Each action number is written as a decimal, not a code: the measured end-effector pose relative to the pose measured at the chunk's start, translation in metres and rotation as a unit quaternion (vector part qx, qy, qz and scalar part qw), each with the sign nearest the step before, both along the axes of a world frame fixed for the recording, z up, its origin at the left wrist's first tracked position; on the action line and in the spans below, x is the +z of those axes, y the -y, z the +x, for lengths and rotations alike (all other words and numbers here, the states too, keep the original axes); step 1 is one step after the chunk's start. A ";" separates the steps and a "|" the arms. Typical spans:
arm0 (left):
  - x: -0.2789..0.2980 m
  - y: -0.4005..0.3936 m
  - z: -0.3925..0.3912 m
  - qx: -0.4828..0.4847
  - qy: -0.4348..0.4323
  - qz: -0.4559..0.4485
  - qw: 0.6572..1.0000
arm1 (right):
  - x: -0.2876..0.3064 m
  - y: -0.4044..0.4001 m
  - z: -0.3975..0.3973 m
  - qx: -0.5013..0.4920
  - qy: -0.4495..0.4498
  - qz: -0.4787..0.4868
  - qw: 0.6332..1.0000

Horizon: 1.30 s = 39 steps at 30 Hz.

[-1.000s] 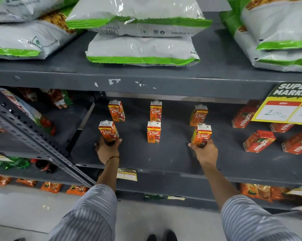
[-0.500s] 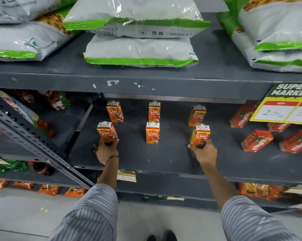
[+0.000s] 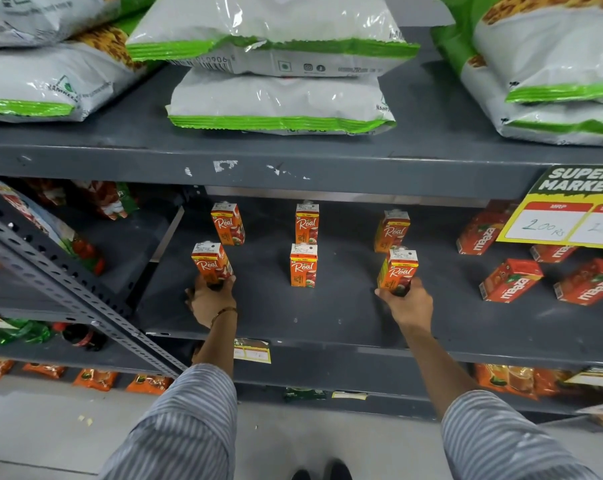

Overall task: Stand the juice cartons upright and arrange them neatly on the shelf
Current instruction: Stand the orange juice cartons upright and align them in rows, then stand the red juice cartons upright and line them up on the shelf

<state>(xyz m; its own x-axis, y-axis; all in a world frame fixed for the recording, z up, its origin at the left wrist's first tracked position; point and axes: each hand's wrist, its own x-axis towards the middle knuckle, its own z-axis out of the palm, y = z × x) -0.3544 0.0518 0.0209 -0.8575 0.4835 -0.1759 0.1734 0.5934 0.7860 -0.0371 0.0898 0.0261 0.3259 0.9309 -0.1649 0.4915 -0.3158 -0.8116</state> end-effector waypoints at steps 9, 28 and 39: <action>0.000 -0.001 -0.001 0.010 -0.006 0.011 1.000 | 0.001 0.001 0.002 0.010 -0.004 -0.003 1.000; -0.018 0.045 0.165 -0.295 -0.123 0.012 0.947 | -0.002 0.071 0.068 -0.033 0.079 0.083 0.993; -0.011 0.005 0.398 -0.449 -0.087 0.029 0.889 | -0.003 0.070 0.244 -0.104 0.078 0.088 0.988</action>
